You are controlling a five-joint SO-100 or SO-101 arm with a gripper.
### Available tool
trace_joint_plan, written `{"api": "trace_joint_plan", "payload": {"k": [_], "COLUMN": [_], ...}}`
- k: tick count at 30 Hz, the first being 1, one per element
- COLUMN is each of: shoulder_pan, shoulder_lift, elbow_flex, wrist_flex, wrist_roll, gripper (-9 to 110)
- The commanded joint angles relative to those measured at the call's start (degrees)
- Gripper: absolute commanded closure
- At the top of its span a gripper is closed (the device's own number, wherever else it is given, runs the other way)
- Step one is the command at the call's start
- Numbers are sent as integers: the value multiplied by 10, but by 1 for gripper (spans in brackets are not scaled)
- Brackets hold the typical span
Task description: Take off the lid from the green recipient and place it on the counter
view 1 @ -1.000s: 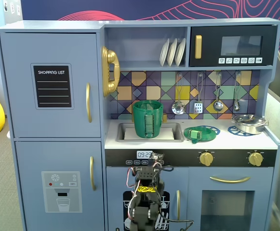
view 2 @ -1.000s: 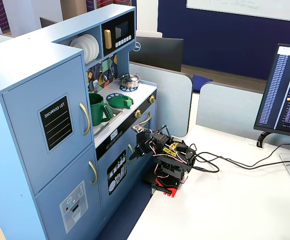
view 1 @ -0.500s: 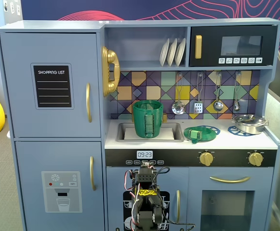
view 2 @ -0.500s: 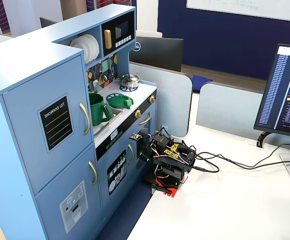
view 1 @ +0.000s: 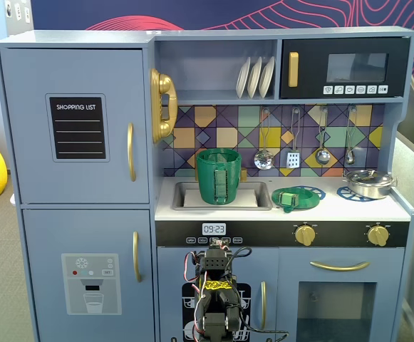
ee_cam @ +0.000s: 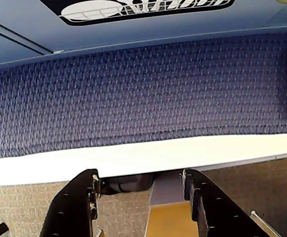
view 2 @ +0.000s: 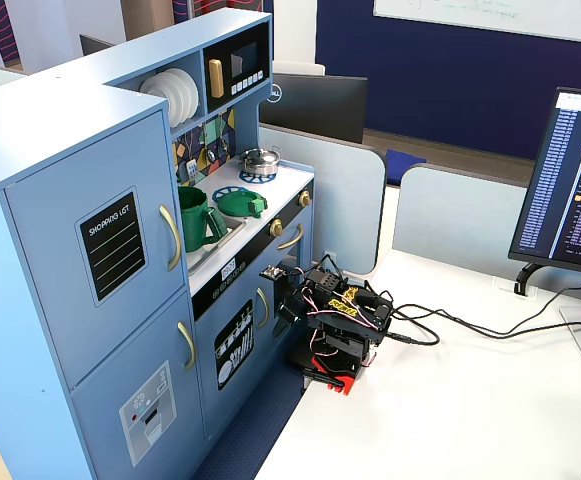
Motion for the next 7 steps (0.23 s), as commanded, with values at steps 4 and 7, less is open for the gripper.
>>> {"api": "trace_joint_plan", "payload": {"k": [4, 7], "shoulder_pan": [5, 7], "shoulder_lift": [-4, -4], "elbow_flex": [-3, -3], "wrist_flex": [99, 99], "wrist_roll": [17, 17], "gripper": [90, 90]}}
